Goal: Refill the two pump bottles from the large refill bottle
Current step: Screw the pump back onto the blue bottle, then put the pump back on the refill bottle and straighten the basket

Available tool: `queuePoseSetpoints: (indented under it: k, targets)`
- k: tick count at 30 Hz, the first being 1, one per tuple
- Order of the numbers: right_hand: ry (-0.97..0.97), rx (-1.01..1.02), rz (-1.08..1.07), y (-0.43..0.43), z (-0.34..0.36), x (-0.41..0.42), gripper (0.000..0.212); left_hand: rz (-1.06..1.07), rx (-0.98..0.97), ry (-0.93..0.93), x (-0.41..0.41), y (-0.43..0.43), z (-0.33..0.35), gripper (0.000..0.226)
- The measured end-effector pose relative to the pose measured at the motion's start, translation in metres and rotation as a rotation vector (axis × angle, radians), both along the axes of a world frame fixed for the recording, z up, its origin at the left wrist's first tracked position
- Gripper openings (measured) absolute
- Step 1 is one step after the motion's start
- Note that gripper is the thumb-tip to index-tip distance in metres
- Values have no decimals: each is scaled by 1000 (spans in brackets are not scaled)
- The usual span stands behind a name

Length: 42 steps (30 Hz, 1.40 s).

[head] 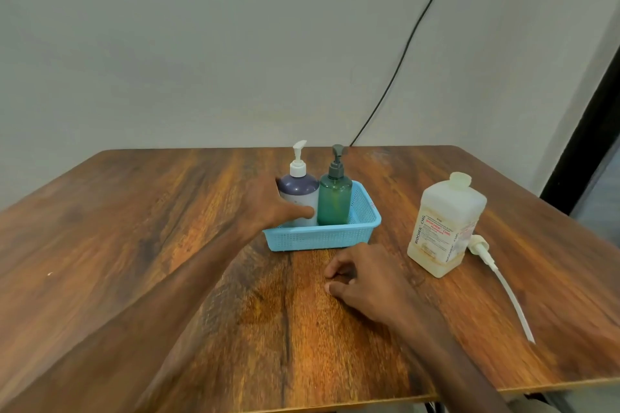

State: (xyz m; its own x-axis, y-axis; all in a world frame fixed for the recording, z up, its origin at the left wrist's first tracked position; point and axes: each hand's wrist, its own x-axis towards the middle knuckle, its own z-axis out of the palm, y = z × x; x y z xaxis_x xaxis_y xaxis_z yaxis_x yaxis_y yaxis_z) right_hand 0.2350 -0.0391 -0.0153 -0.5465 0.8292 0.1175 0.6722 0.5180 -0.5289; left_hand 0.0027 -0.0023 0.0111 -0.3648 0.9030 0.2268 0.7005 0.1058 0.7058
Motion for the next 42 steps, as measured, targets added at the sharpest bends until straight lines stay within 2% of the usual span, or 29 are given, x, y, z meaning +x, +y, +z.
queuePoseSetpoints:
  k: [4, 9, 14, 17, 20, 24, 29, 34, 39, 42]
  targets:
    - [-8, 2, 9, -4, 2, 2, 14, -34, -86, 50, -9, 2, 10, 71]
    - [-28, 14, 24, -7, 3, 5, 16, -62, -156, 135, -18, -5, 25, 55]
    - [-40, 2, 28, -7, 5, 4, 17, -69, -172, 203, -14, -10, 33, 51]
    - [-30, -6, 29, -7, 4, 5, 17, -69, -154, 192, -12, -14, 28, 59]
    - [-14, -14, 26, -7, 4, 6, 17, -38, -110, 139, -4, -30, 23, 81]
    - [1, -22, 49, -7, 3, 8, 17, 4, -19, 115, 12, -58, 22, 90]
    - [17, -44, 118, -12, 4, 22, 15, 90, 189, 110, 41, -95, 15, 71]
    - [68, -24, 50, -19, 8, 57, 15, -62, 466, 147, 97, -116, 12, 51]
    - [179, 25, -126, -25, 10, 107, 11, -224, 449, 56, 156, -98, 2, 47]
    - [241, 104, -249, -23, 6, 136, 14, -291, 350, 59, 189, -72, 6, 69]
